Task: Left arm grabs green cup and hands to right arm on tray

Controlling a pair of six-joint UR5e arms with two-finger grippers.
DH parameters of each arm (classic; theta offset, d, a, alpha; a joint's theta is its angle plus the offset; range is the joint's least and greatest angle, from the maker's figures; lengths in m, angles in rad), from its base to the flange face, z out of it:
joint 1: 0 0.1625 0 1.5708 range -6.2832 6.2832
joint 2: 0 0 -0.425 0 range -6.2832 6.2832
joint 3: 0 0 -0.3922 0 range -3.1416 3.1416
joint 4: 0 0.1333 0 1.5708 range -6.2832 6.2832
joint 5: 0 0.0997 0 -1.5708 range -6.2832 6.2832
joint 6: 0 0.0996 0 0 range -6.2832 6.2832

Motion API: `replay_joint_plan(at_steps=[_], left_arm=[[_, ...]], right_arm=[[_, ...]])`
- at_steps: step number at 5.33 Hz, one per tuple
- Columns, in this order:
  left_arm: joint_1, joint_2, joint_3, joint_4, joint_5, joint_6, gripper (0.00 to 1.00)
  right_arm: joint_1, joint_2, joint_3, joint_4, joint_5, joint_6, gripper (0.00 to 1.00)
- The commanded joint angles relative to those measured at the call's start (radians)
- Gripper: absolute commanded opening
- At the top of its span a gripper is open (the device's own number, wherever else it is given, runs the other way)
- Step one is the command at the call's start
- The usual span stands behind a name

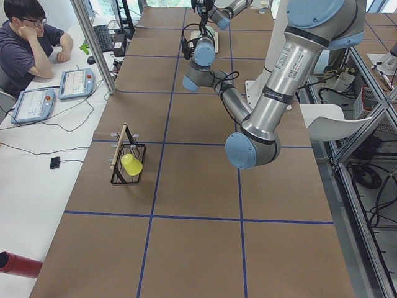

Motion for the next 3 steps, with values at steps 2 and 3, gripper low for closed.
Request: replay_joint_plan(at_steps=[2, 3], left_arm=[[0.036, -0.002, 0.038, -0.099, 0.076, -0.065, 0.58], [0.039, -0.005, 0.049, -0.099, 0.076, -0.063, 0.57]], right_arm=[[-0.057, 0.055, 0.009, -0.009, -0.007, 0.005, 0.99], [-0.065, 0.065, 0.011, -0.012, -0.012, 0.006, 0.98]])
